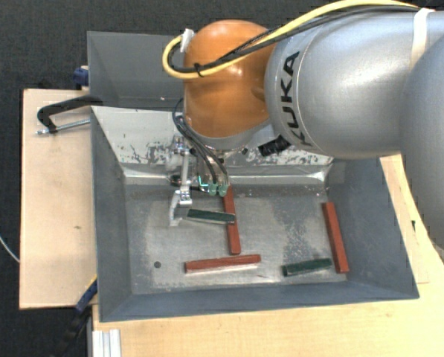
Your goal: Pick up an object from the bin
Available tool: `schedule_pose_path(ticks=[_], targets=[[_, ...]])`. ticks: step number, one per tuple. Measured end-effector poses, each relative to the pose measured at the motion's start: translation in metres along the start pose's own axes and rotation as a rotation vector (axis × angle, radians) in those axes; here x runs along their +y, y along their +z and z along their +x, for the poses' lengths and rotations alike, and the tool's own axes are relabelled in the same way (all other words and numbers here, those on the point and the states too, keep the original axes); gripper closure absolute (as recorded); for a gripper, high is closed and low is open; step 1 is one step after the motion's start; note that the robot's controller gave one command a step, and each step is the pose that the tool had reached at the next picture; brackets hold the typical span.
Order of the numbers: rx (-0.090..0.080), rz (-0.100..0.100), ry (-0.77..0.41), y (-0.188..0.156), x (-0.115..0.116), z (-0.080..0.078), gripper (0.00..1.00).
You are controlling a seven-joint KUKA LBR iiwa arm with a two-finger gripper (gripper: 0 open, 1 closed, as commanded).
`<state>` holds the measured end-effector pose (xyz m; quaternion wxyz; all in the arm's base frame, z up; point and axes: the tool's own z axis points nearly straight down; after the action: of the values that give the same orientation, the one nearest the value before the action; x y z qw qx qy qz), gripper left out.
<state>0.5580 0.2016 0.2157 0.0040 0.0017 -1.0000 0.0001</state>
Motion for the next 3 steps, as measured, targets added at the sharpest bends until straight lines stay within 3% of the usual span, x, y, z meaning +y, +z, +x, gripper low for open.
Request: schedule_pose_path(ticks=[1, 2, 3], targets=[[-0.009, -0.002, 0.002, -0.005, -0.001, -0.002, 0.0], [-0.007, 0.0, -0.277, 0.104, -0.096, 0.004, 1.0], [-0.008, 0.0, -0.277, 0.103, -0.095, 0.004, 0.0]])
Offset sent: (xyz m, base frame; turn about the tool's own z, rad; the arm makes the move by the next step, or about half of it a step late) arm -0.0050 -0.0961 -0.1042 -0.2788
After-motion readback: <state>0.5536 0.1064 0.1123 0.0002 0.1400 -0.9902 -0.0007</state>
